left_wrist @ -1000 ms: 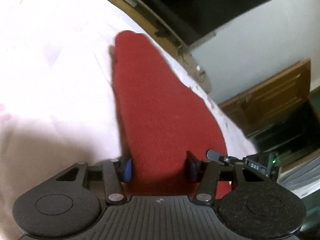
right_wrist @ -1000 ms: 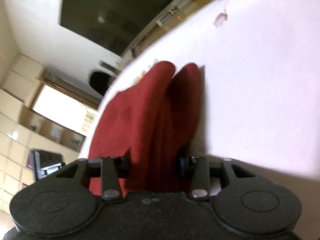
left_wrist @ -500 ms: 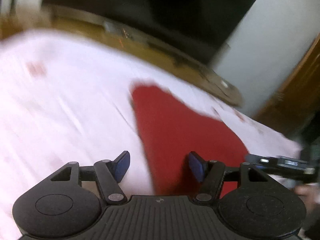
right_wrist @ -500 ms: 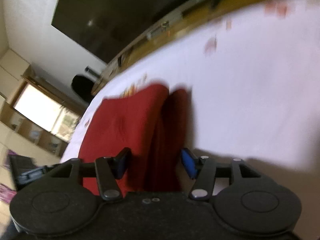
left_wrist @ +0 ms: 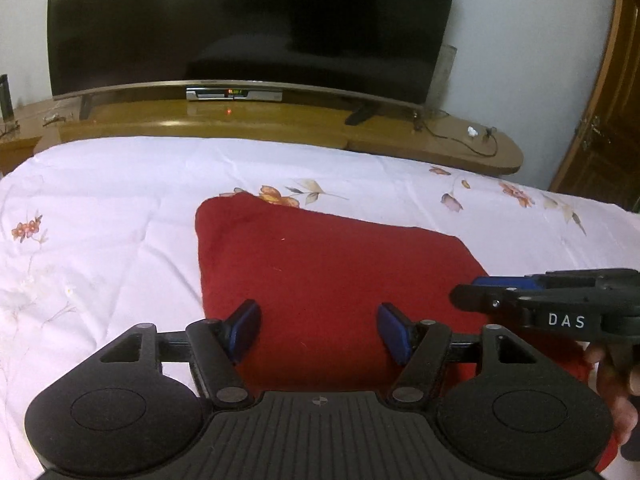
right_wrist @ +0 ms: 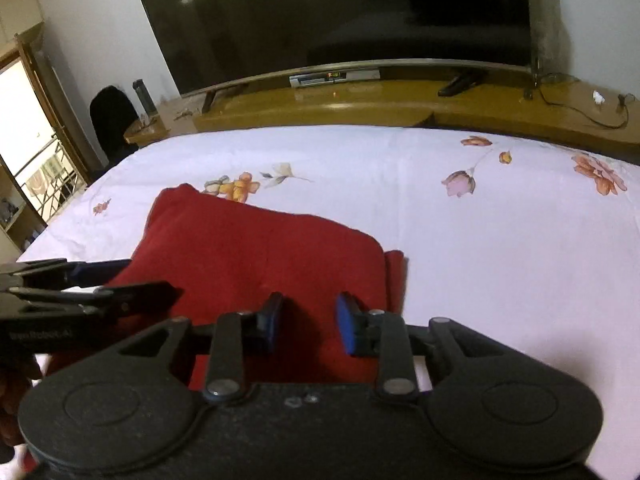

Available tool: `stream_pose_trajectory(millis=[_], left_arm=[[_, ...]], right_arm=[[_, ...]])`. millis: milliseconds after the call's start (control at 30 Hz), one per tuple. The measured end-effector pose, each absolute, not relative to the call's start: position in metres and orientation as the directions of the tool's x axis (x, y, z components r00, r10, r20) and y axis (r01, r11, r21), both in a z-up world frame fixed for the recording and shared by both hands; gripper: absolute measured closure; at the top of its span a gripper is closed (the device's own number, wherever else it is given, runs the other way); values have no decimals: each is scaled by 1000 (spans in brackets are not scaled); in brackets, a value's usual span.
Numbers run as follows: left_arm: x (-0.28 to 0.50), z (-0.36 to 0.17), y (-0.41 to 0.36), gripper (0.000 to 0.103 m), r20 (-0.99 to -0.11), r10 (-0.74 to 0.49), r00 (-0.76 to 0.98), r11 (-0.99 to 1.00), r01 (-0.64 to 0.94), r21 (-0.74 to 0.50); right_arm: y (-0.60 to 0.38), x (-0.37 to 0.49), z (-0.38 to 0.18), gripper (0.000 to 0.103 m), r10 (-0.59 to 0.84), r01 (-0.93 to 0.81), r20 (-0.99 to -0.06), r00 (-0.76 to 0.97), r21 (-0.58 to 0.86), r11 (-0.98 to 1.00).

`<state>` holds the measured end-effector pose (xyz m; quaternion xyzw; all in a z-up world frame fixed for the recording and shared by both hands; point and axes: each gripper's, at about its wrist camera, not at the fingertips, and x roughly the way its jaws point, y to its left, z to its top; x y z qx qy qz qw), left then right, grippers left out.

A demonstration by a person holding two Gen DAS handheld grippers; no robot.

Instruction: Fold small clothes

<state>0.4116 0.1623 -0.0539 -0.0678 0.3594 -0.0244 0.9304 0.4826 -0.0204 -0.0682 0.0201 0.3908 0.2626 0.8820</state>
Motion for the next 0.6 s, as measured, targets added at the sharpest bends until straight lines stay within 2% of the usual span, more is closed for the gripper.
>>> stream_pose_trajectory(millis=[267, 367, 467, 500, 600], left_arm=[[395, -43, 167, 38, -637, -104, 764, 989, 14, -145], [373, -40, 176, 38, -623, -105, 775, 987, 5, -161], [359, -56, 173, 38, -659, -104, 745, 989, 9, -146], [359, -62, 172, 32, -665, -105, 740, 989, 7, -149], [362, -67, 179, 31, -672, -125, 730, 978, -25, -209]], right_arm=[[-18, 472, -60, 72, 450, -429, -683, 576, 216, 877], [-28, 447, -43, 71, 471, -461, -654, 592, 204, 864], [-31, 424, -42, 70, 462, -486, -667, 584, 168, 857], [-29, 420, -47, 70, 442, -492, -687, 577, 139, 859], [-24, 419, -60, 70, 397, -479, -713, 578, 97, 872]])
